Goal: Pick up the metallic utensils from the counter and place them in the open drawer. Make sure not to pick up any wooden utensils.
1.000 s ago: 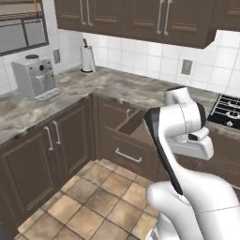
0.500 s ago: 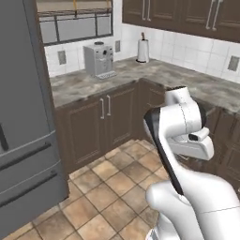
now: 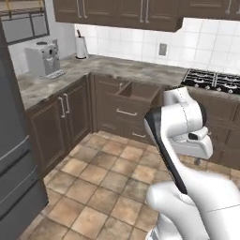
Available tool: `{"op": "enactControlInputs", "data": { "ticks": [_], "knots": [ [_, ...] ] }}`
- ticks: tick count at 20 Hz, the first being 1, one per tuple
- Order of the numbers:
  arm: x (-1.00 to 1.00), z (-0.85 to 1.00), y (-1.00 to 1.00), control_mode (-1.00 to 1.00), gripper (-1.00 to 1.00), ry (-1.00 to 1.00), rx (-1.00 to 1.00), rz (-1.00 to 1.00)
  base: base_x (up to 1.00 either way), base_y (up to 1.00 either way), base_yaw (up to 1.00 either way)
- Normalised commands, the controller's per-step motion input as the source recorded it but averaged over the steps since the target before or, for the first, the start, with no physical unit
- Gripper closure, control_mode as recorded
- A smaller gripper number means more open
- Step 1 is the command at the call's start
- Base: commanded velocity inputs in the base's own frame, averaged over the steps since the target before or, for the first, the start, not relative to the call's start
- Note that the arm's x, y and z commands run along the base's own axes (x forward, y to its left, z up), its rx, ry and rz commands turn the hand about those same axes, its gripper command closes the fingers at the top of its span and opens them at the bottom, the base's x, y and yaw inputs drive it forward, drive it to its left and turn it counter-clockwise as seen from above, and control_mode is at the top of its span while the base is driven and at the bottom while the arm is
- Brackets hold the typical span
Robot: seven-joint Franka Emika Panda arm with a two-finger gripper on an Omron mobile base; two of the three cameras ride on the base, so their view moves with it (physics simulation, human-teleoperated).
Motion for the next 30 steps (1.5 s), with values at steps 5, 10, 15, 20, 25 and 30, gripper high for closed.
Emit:
{"op": "enactControlInputs", "data": {
  "ticks": [5, 10, 15, 20, 25, 30],
  "knots": [
    [0.00, 0.00, 0.00, 1.00, -1.00, 0.00, 0.00, 0.00, -0.62, 0.78, -0.77],
    [0.00, 0.00, 0.00, 1.00, -1.00, 0.00, 0.00, 0.00, -0.94, 0.26, -0.46],
    [0.00, 0.00, 0.00, 1.00, -1.00, 0.00, 0.00, 0.00, -1.00, 0.00, -0.20],
    [0.00, 0.00, 0.00, 1.00, -1.00, 0.00, 0.00, 0.00, -1.00, -0.01, -0.21],
    [0.00, 0.00, 0.00, 1.00, -1.00, 0.00, 0.00, 0.00, -0.99, -0.16, -0.19],
    [0.00, 0.00, 0.00, 1.00, -1.00, 0.00, 0.00, 0.00, -0.80, -0.56, -0.19]
  ]
}}
